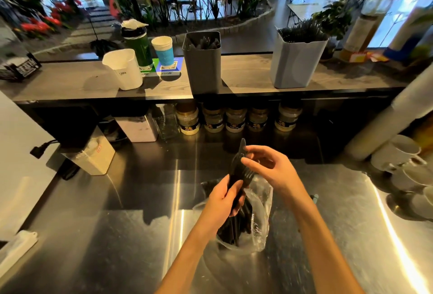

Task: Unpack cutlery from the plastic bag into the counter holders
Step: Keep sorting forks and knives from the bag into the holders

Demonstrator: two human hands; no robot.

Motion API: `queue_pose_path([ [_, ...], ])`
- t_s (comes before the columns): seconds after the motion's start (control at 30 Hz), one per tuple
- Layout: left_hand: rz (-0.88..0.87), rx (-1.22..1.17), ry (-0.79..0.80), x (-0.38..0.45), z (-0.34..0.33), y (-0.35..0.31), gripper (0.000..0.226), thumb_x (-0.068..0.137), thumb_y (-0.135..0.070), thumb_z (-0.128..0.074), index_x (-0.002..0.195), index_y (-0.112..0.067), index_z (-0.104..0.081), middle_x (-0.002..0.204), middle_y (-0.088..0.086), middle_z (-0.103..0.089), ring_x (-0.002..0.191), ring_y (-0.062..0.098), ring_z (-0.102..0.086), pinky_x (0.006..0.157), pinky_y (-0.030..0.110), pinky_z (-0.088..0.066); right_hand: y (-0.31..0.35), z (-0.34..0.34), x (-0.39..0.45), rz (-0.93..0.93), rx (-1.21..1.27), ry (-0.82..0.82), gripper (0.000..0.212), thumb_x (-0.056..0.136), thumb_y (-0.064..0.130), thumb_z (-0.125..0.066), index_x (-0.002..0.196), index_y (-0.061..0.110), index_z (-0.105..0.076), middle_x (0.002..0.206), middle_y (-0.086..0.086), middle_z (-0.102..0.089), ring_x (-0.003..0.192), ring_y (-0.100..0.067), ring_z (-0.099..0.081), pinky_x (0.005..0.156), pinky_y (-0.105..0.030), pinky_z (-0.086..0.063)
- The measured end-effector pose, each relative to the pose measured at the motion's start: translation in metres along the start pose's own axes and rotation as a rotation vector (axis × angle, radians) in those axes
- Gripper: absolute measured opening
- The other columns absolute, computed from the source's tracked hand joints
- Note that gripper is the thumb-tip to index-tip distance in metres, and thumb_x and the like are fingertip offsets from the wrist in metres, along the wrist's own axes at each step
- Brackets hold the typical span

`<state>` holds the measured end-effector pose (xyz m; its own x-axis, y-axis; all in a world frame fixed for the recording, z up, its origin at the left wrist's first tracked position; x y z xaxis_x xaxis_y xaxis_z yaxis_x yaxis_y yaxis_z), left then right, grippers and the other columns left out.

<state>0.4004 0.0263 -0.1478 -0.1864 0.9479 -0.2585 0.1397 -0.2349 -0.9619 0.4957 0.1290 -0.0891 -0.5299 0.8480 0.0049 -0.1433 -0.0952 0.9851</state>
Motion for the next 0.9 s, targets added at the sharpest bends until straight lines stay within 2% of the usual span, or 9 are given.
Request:
queue_pose_path([
  [0.1, 0.01, 0.05, -0.002, 0.0, 0.001, 0.0, 0.02, 0.106, -0.024, -0.046, 0.116, -0.011, -0.058, 0.077, 0.004, -0.056, 0.062, 0.009, -0.051, 0.052, 0.021, -0.038, 0.005, 0.003, 0.006, 0.024, -0.087, -0.043, 0.023, 0.08, 0.031, -0.084, 0.102, 0.03, -0.076, 0.093, 0.006, -0.074, 0.093, -0.006, -0.071, 0.082, -0.021, -0.056],
  [0.3, 0.008, 0.095, 0.017, 0.001, 0.005, -0.005, 0.016, 0.105, -0.025, -0.048, 0.113, -0.017, -0.06, 0.074, -0.002, -0.057, 0.061, 0.004, -0.054, 0.049, 0.017, -0.039, 0.01, 0.011, 0.009, 0.02, -0.114, -0.058, 0.016, 0.079, 0.034, -0.084, 0.094, 0.031, -0.078, 0.093, 0.006, -0.076, 0.095, -0.007, -0.072, 0.089, -0.034, -0.059],
  [0.37, -0.017, 0.121, 0.014, 0.005, 0.007, -0.01, 0.016, 0.104, -0.026, -0.05, 0.114, -0.02, -0.061, 0.077, -0.004, -0.06, 0.067, 0.004, -0.058, 0.055, 0.017, -0.044, 0.018, 0.016, 0.012, 0.035, -0.121, -0.079, 0.016, 0.079, 0.034, -0.084, 0.094, 0.03, -0.079, 0.091, 0.007, -0.077, 0.093, -0.007, -0.072, 0.087, -0.03, -0.058],
  [0.43, -0.043, 0.127, 0.014, 0.009, 0.009, -0.017, 0.017, 0.104, -0.026, -0.051, 0.116, -0.022, -0.062, 0.087, -0.001, -0.066, 0.078, 0.007, -0.064, 0.067, 0.016, -0.049, 0.026, 0.023, 0.016, 0.047, -0.12, -0.1, 0.018, 0.079, 0.032, -0.084, 0.095, 0.028, -0.08, 0.09, 0.007, -0.077, 0.092, -0.007, -0.072, 0.084, -0.027, -0.058],
  [0.5, -0.077, 0.174, 0.02, 0.012, 0.011, -0.024, 0.019, 0.104, -0.026, -0.051, 0.119, -0.023, -0.062, 0.099, 0.004, -0.07, 0.088, 0.011, -0.068, 0.075, 0.016, -0.052, 0.035, 0.03, 0.021, 0.045, -0.07, -0.109, 0.02, 0.079, 0.028, -0.084, 0.098, 0.023, -0.08, 0.093, 0.003, -0.078, 0.094, -0.012, -0.074, 0.084, -0.03, -0.06],
  [0.63, -0.114, 0.289, 0.038, 0.018, 0.017, -0.036, 0.022, 0.103, -0.027, -0.052, 0.123, -0.022, -0.061, 0.084, -0.022, -0.068, 0.076, -0.01, -0.062, 0.068, 0.009, -0.046, 0.067, 0.055, 0.029, 0.113, 0.015, -0.195, 0.022, 0.085, 0.02, -0.08, 0.106, 0.016, -0.078, 0.1, -0.002, -0.078, 0.098, -0.015, -0.074, 0.088, -0.032, -0.061],
  [0.8, -0.103, 0.383, 0.03, 0.038, 0.035, -0.059, 0.027, 0.102, -0.036, -0.052, 0.12, -0.018, -0.062, 0.094, -0.015, -0.071, 0.087, -0.005, -0.068, 0.073, 0.01, -0.05, 0.112, 0.097, 0.04, 0.2, 0.065, -0.359, 0.022, 0.088, 0.019, -0.077, 0.109, 0.014, -0.075, 0.101, -0.002, -0.078, 0.097, -0.014, -0.075, 0.091, -0.032, -0.058],
  [0.83, -0.099, 0.381, 0.02, 0.042, 0.04, -0.067, 0.024, 0.103, -0.033, -0.05, 0.116, -0.017, -0.062, 0.09, -0.015, -0.07, 0.085, -0.006, -0.067, 0.074, 0.01, -0.05, 0.121, 0.102, 0.042, 0.222, 0.071, -0.383, 0.022, 0.088, 0.02, -0.077, 0.108, 0.013, -0.074, 0.101, -0.003, -0.078, 0.097, -0.014, -0.075, 0.091, -0.032, -0.058],
  [0.9, -0.088, 0.334, -0.019, 0.049, 0.054, -0.081, 0.021, 0.107, -0.026, -0.045, 0.104, -0.014, -0.061, 0.069, -0.018, -0.06, 0.06, -0.009, -0.058, 0.058, 0.017, -0.042, 0.138, 0.104, 0.045, 0.269, 0.059, -0.41, 0.021, 0.088, 0.02, -0.077, 0.107, 0.011, -0.072, 0.1, -0.004, -0.077, 0.095, -0.013, -0.075, 0.088, -0.03, -0.058],
])
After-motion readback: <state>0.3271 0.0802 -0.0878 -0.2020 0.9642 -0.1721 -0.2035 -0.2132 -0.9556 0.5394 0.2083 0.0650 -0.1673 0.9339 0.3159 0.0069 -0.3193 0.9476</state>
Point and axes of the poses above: each hand's wrist, its own x-axis towards the middle knuckle, its own z-axis out of the back of the hand, y = z × x, the point moved 10 cm from there along x, towards the middle knuckle
